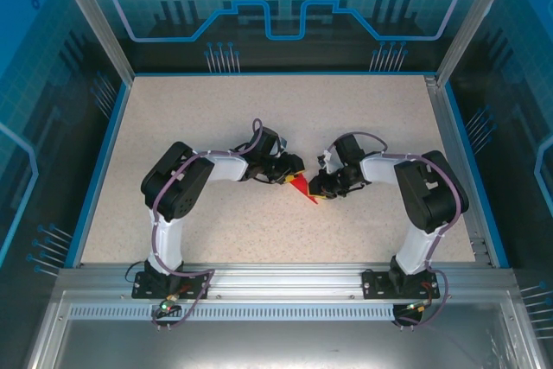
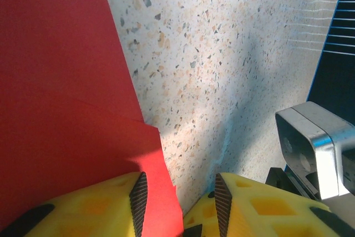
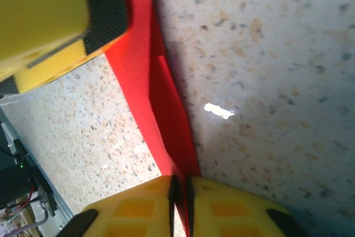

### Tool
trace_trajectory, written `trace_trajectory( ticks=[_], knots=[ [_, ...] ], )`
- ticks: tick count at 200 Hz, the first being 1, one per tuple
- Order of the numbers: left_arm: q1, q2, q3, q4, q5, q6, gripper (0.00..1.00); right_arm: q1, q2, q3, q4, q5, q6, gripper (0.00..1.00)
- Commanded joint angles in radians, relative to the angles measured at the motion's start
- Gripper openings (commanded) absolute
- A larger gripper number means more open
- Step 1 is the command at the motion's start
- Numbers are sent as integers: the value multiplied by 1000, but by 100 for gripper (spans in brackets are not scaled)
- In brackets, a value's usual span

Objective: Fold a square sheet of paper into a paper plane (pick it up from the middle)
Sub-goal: Fold the wing for the fifth time at the center of the table.

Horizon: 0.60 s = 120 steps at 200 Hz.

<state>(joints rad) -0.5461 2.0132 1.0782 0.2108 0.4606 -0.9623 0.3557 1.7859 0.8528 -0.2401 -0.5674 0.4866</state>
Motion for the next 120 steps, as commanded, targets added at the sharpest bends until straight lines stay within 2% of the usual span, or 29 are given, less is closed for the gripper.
trace_trajectory(
  ticks=[1, 39, 72, 120],
  knots=[
    [5, 31, 10, -68, -27, 29, 41, 15, 25, -4, -98, 55, -4, 13],
    [6, 31, 8, -68, -26, 31, 41, 14, 28, -10, -95, 58, 3, 8],
    [8, 31, 8, -71, -24, 33, 41, 12, 6, -11, -101, 38, -1, 13],
    [11, 30, 7, -73, -21, 35, 40, 12, -26, -17, -133, 47, -6, 15]
  ],
)
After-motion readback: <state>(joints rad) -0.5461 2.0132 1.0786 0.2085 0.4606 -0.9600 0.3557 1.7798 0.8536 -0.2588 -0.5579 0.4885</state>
